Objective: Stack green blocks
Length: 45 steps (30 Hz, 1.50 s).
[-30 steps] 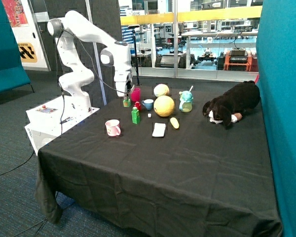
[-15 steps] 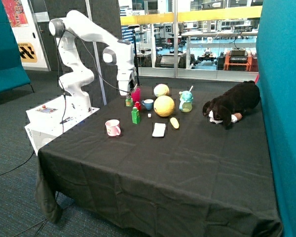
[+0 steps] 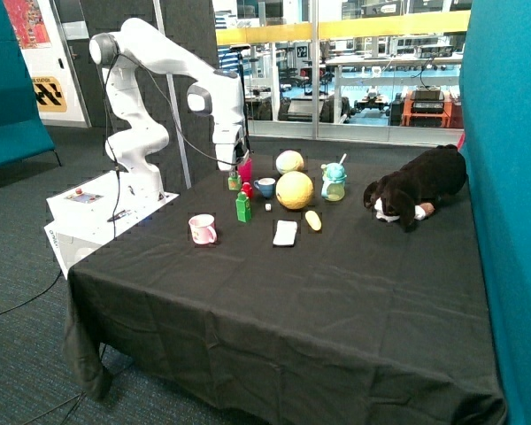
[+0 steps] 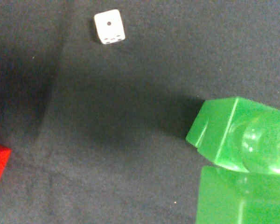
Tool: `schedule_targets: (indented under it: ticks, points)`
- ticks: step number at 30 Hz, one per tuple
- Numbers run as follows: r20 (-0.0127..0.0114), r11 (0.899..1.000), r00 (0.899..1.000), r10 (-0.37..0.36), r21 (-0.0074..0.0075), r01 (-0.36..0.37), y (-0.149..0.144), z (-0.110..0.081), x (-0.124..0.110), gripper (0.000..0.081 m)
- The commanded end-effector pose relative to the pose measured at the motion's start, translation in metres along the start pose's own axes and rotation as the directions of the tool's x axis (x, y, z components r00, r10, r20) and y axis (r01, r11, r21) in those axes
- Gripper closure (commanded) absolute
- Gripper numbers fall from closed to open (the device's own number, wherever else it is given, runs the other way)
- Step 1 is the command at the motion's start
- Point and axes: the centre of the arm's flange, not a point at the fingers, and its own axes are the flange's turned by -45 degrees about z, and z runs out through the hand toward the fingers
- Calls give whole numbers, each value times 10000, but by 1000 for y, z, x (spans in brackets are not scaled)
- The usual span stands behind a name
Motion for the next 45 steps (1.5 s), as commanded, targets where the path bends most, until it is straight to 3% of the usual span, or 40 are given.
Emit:
schedule_targets:
  ticks: [1,45]
  points:
    - [-4,9999,9999,-119,-13,119,1,-3,8,808]
    - [-4,9999,9999,-104,-13,104,10,23,16,808]
